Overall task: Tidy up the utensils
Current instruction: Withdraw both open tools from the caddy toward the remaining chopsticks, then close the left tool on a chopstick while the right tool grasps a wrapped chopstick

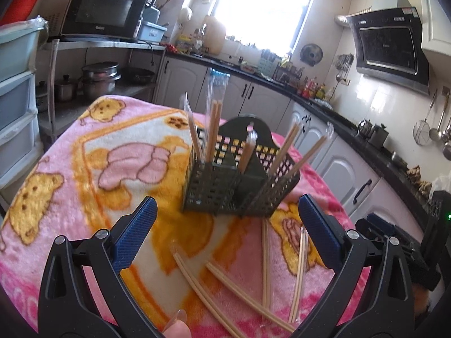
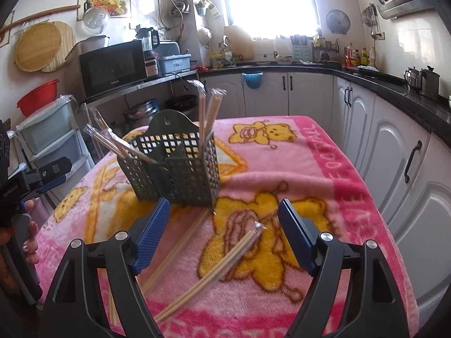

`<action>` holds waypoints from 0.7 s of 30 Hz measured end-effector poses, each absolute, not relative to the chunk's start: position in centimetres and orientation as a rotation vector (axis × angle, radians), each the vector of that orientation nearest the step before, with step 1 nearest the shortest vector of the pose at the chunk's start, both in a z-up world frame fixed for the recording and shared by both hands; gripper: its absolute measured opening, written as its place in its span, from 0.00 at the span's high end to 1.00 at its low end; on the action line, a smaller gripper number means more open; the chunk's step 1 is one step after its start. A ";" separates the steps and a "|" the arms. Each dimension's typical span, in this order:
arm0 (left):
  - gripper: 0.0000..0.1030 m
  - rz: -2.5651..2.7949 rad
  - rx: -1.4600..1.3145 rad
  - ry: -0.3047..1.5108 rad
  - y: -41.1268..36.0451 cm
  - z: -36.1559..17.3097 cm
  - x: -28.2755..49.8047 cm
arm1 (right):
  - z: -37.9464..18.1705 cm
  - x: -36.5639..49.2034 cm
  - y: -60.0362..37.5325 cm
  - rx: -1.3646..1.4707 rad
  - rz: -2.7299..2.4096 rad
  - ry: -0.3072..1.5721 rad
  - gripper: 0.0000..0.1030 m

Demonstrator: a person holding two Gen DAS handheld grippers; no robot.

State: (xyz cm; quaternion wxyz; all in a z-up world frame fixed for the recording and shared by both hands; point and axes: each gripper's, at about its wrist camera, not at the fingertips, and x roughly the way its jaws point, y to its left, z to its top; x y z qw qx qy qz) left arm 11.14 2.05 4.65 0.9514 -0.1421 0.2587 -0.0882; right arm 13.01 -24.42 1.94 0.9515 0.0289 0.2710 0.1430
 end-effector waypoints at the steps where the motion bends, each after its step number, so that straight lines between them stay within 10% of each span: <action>1: 0.10 -0.183 -0.287 0.535 2.0 4.4 11.2 | 1.7 13.0 -24.6 0.062 0.289 0.557 0.26; 21: 0.10 -0.285 -0.258 0.692 -1.3 -0.3 10.4 | -1.0 12.7 -26.6 0.084 0.258 0.633 0.26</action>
